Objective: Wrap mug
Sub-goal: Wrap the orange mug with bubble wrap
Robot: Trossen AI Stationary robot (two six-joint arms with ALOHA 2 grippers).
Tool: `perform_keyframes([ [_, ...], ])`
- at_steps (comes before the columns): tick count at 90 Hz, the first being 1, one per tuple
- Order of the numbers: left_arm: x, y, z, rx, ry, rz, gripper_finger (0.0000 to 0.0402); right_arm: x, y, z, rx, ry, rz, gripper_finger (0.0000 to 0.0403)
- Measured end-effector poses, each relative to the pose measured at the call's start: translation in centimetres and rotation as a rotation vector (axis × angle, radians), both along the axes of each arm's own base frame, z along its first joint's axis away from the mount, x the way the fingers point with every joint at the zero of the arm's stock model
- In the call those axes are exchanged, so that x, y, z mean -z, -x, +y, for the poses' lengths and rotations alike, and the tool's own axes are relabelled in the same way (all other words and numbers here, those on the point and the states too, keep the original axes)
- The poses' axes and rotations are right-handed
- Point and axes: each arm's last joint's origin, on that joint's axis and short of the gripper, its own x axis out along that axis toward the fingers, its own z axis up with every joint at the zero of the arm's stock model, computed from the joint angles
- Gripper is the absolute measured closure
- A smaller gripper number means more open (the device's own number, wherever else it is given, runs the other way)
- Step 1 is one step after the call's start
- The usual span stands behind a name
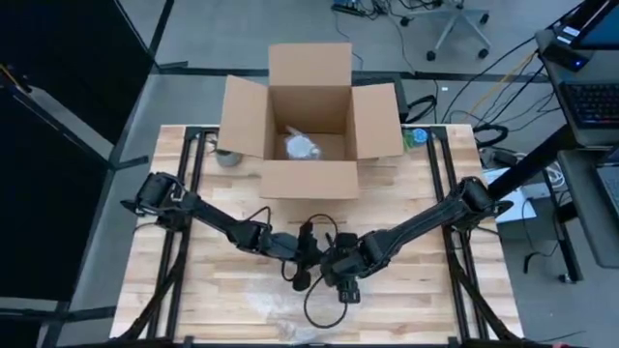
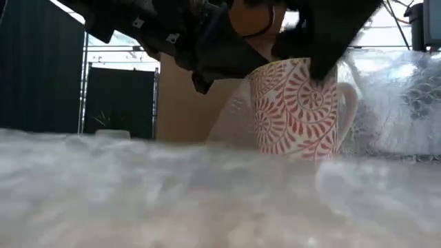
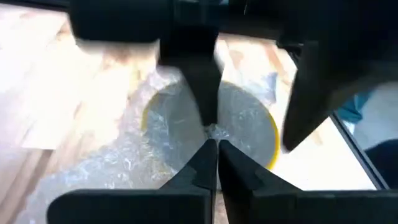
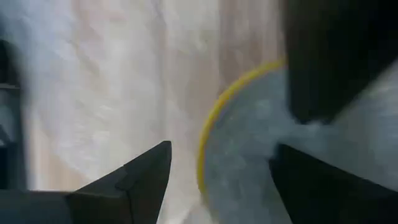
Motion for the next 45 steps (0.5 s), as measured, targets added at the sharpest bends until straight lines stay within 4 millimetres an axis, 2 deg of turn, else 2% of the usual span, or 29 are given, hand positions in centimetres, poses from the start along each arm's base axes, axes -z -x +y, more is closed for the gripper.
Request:
perform_keyframes([
  [22,0.0,0.0,0.1,-0.002,0.001,-0.001,0.0402,-1.4,0.3,0.6,0.017,-0.035,-0.067,0.0152],
  [33,0.0,0.0,0.1,-0.002,0.001,-0.003,0.0402,-0.2,-0.3,1.3,0.016,-0.015,-0.075,0.0152],
  [45,0.0,0.0,0.1,-0.002,0.001,-0.003,0.0402,2.6,-1.1,1.9,0.005,0.047,-0.029,0.0152],
])
